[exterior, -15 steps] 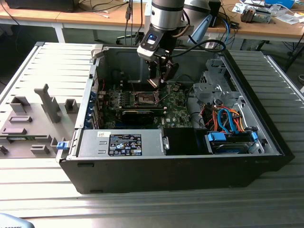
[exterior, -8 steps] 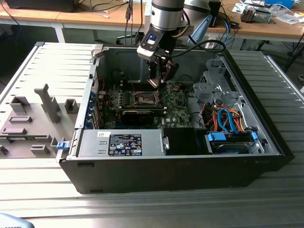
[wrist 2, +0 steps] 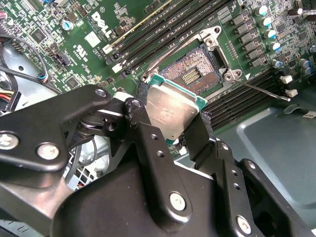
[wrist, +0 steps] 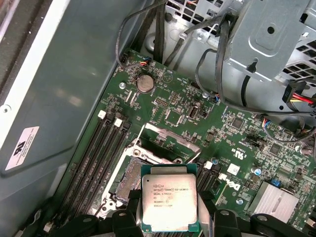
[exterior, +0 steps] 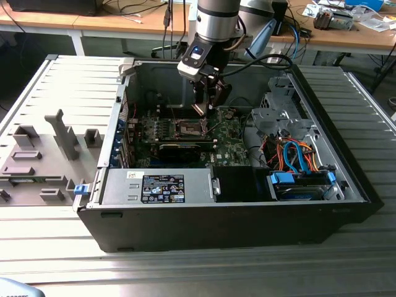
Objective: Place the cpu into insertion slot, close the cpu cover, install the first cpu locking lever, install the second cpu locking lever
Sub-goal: 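Place the cpu into insertion slot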
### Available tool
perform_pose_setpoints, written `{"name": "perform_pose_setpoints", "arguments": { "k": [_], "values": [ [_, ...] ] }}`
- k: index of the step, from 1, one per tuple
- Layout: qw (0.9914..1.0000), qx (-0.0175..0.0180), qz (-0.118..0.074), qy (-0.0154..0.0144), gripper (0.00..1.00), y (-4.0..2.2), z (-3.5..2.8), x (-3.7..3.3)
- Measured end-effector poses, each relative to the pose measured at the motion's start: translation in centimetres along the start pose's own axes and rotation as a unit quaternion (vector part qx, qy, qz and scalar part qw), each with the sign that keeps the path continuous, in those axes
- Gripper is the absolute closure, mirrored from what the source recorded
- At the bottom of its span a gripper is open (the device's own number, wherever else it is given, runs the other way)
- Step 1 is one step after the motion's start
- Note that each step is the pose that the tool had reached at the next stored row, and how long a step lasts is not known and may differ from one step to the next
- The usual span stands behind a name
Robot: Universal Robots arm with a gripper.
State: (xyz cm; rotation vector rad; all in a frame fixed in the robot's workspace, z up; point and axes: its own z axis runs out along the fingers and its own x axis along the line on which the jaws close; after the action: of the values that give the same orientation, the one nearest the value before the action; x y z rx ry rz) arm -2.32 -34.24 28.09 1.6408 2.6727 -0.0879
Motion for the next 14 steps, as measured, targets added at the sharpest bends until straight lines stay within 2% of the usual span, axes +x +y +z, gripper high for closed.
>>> {"name": "perform_pose_setpoints", "arguments": {
  "k": [2, 4, 14],
  "values": [
    [1.0, 0.0, 0.001, 0.0, 0.45, 0.0, 0.01, 0.0],
    [0.99994, 0.0004, 0.011, 0.0005, 0.45, 0.02, 0.39, 0.01],
    [0.99994, 0.0004, 0.011, 0.0005, 0.45, 0.02, 0.44, 0.01]
  ]
}}
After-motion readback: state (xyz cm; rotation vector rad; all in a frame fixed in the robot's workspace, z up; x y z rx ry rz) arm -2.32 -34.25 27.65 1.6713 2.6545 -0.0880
